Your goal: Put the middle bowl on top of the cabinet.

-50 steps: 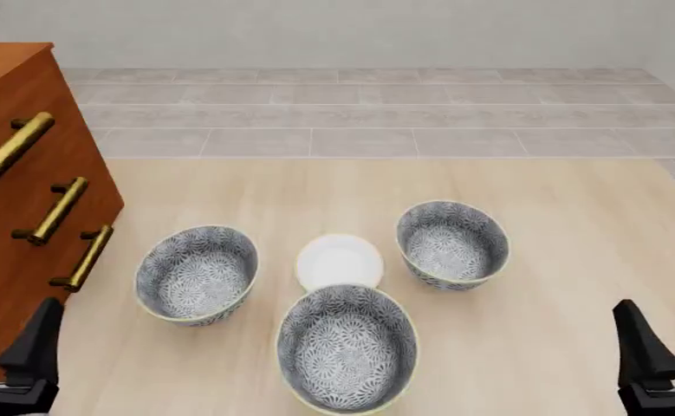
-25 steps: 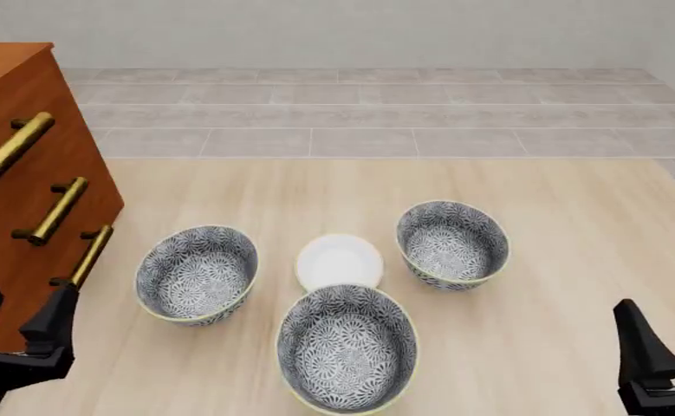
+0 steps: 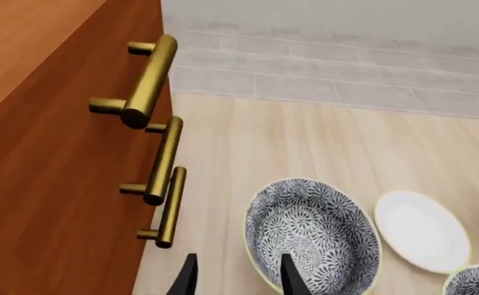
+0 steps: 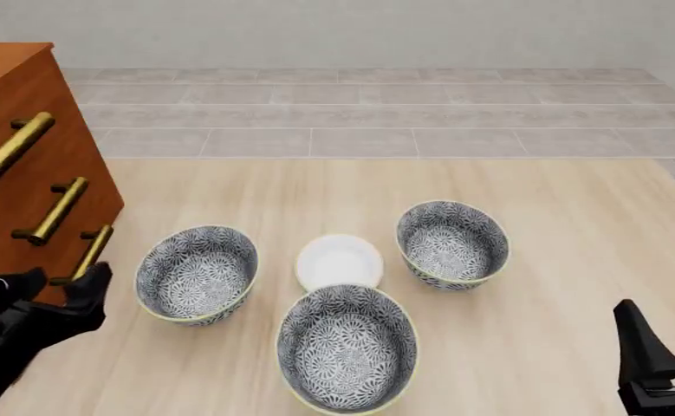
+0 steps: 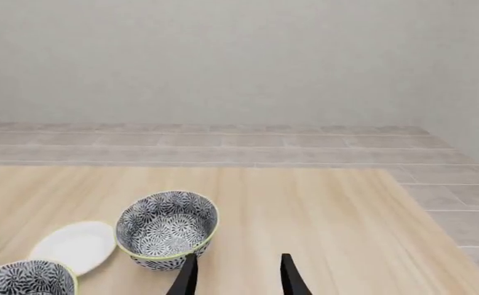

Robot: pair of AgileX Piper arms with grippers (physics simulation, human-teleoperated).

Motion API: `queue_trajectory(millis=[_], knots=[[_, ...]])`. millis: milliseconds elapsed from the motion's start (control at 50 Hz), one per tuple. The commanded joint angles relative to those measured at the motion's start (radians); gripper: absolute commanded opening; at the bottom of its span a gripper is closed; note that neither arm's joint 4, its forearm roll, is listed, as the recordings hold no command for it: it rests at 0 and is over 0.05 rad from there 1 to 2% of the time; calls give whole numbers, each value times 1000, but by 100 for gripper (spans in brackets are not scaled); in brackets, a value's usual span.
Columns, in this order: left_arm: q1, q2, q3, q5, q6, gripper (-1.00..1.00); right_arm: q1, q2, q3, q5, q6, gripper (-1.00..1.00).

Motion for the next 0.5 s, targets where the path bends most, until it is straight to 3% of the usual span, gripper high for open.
queue_trajectory(millis=[20,300,500], knots=[[-10,99,-51,17,-14,100,-3,-1,0,1,1,100],[-27,127,-99,79,-24,100,-4,15,0,-13,2,100],[-29,146,-162,168,10,100,-5,34,-1,-30,5,100]])
